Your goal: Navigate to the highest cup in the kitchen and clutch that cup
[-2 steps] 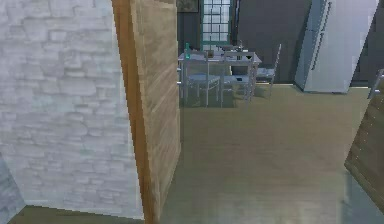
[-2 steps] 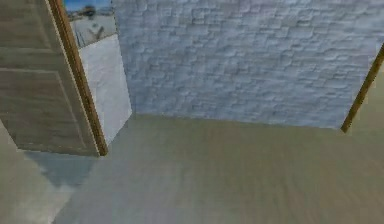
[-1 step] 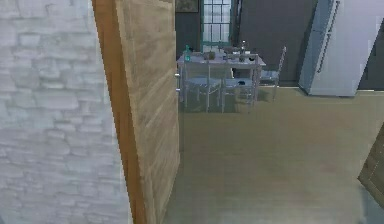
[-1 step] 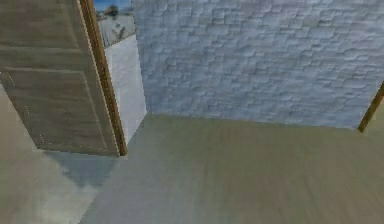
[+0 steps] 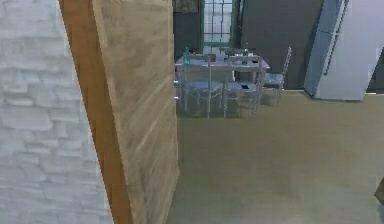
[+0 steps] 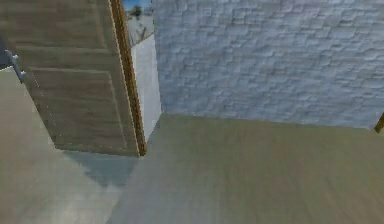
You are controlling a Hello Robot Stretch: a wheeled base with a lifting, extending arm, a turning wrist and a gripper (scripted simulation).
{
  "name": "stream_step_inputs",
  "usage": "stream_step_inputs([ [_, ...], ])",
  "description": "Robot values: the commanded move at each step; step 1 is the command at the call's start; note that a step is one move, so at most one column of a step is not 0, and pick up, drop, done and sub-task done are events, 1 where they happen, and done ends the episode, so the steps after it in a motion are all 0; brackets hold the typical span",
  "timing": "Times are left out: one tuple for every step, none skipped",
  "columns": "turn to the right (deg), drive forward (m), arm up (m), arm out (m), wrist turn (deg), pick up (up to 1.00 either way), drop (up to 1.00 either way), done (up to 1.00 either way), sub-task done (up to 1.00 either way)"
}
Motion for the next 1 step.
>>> stream_step_inputs([
  [21.0, 0.0, 0.0, 0.0, 0.0, 0.0, 0.0, 0.0, 0.0],
])
